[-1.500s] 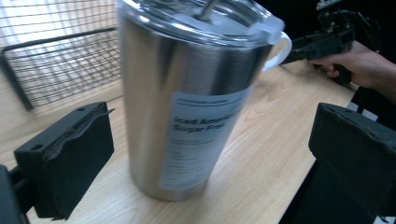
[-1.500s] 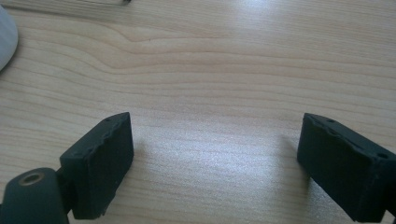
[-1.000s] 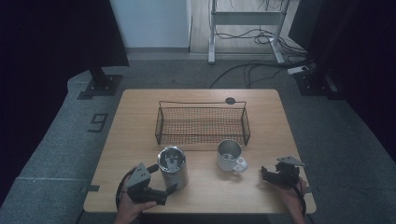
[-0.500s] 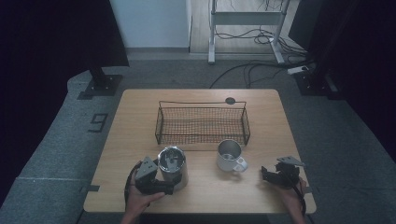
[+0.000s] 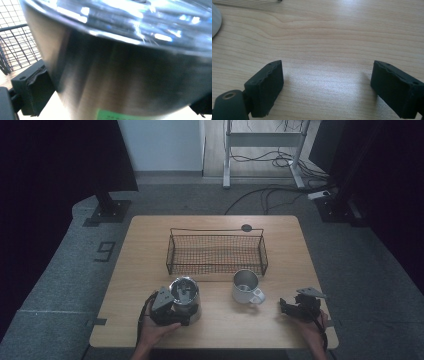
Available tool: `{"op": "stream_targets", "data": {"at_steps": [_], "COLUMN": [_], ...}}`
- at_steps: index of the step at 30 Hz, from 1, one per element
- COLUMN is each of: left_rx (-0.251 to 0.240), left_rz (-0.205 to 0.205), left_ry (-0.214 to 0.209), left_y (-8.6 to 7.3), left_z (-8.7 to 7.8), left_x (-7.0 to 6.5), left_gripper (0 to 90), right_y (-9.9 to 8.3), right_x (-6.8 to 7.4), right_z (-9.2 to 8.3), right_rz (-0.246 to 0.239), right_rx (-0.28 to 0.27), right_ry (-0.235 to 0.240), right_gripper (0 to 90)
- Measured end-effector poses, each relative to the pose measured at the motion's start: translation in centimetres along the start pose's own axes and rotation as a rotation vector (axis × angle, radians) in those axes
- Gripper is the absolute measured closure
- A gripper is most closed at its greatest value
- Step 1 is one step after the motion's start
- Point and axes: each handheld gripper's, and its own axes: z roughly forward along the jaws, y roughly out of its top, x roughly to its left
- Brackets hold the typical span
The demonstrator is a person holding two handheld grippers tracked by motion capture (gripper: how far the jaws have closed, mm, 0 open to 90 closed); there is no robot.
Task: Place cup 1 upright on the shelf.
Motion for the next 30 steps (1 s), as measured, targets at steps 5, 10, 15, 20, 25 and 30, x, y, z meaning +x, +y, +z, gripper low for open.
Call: {"op": "stream_targets", "data": {"at_steps": [5,10,15,20,25,30], "left_rx": [-0.005,-0.015,-0.023,-0.030,-0.038,-0.048], "left_rz": [0.017,0.033,0.036,0.040,0.030,0.025], "left_ry": [0.001,0.008,0.006,0.012,0.013,0.017], "left_y": [-0.02,-0.08,-0.16,-0.21,-0.22,-0.28], "left_z": [-0.05,-0.13,-0.19,-0.28,-0.51,-0.71], "left_x": [0.00,-0.09,-0.04,-0.06,0.14,0.31], "left_gripper": [2.6,3.1,3.4,3.7,4.0,4.2], "right_y": [0.00,0.00,0.01,0.01,0.02,0.02], "right_x": [-0.01,-0.02,-0.10,-0.10,-0.12,-0.12], "right_z": [0.00,-0.01,-0.02,-0.02,-0.02,-0.02], "right_rz": [0.001,0.002,0.002,0.002,0.002,0.003], "right_rx": [0.000,-0.001,-0.002,-0.003,-0.003,-0.003], "right_ry": [0.001,0.001,-0.001,-0.001,-0.002,-0.002], "right_gripper": [11.0,11.8,12.5,12.6,12.7,12.7]}}
